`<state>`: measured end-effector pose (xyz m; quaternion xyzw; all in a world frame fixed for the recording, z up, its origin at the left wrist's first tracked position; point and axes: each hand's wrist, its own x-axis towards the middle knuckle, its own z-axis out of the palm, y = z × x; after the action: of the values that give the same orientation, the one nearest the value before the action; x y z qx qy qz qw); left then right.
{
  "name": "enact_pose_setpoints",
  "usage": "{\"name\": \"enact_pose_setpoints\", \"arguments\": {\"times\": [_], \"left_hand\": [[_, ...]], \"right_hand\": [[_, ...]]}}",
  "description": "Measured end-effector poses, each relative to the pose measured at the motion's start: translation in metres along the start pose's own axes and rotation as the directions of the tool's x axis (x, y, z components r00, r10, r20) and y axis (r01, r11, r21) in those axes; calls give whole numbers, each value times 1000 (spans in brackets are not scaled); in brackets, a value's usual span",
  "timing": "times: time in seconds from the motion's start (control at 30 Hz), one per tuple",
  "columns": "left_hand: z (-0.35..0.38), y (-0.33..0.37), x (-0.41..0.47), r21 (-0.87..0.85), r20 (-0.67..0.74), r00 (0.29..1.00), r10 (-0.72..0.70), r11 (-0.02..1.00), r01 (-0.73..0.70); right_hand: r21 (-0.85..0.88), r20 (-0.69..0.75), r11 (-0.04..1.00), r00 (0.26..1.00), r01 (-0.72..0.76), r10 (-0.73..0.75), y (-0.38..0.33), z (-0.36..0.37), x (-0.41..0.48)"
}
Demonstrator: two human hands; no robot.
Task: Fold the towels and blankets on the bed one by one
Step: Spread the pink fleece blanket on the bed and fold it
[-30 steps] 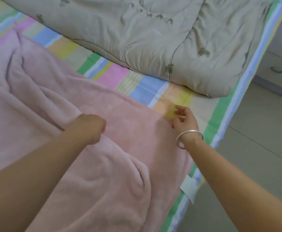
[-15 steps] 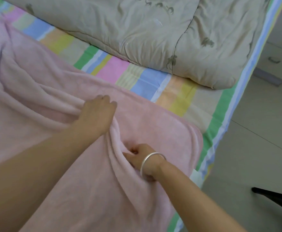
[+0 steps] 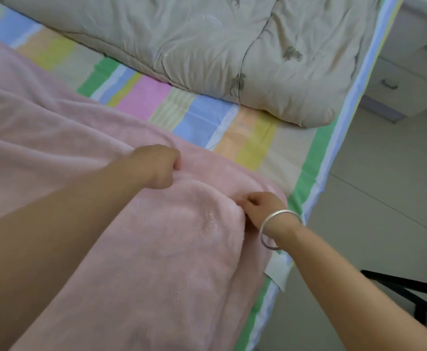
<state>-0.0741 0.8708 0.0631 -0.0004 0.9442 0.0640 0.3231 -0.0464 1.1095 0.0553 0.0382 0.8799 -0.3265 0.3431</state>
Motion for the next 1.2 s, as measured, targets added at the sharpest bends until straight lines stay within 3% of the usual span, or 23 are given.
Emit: {"name": "enact_pose_setpoints", "arguments": {"times": [0.03,0.1,0.17,0.23,0.3,0.37,0.43,0.47,0.53,0.6,0.67,0.77,0.9,1.0,1.2], "left_hand": [[-3,1,-1,98,72,997,13,995,-20],[-6,6,-1,323,151,989,1,945,-50],[-3,13,-2,498,129,992,-13,865,-53],[1,18,-4,607,101,995,-6,792,-57],[3,19,-5,637,120,993,-16,768,-64],[-2,15,-6,588,156,988,-11,804,-84],[-8,7,-3,445,188,982,27,889,-110],[-11,2,-2,345,181,982,60,931,-120],[-17,-6,1,110,66,991,116,986,-123],[-20,-9,7,-64,-92,988,126,989,-132],[-21,-4,11,-116,-140,982,125,983,-142],[-20,5,18,-175,-107,985,135,973,-152],[-24,9,24,-459,-116,988,99,877,-142],[-23,17,40,-277,-317,940,129,935,-222],[9,36,60,45,-407,897,172,985,-168]], "right_hand": [[-139,42,990,999,22,-16,-5,5,-1],[-232,136,973,990,-10,43,-14,15,-5],[-185,196,978,971,-100,136,-24,21,-7],[12,256,966,934,-260,248,-31,26,-8],[272,361,880,889,-389,282,-34,32,-12],[508,396,762,895,-401,207,-33,40,-16],[682,270,650,941,-335,203,-27,42,-14],[708,132,659,965,-253,229,-22,38,-10],[587,-220,807,947,-64,235,-8,24,-3],[462,-427,884,890,62,161,4,7,0],[349,-482,934,869,77,109,12,-5,3],[209,-502,978,860,13,96,19,-10,13],[176,-507,983,851,-53,136,31,-12,23],[155,-519,987,847,-41,117,39,-17,27],[-42,-530,996,847,-75,42,47,-15,37]]}}
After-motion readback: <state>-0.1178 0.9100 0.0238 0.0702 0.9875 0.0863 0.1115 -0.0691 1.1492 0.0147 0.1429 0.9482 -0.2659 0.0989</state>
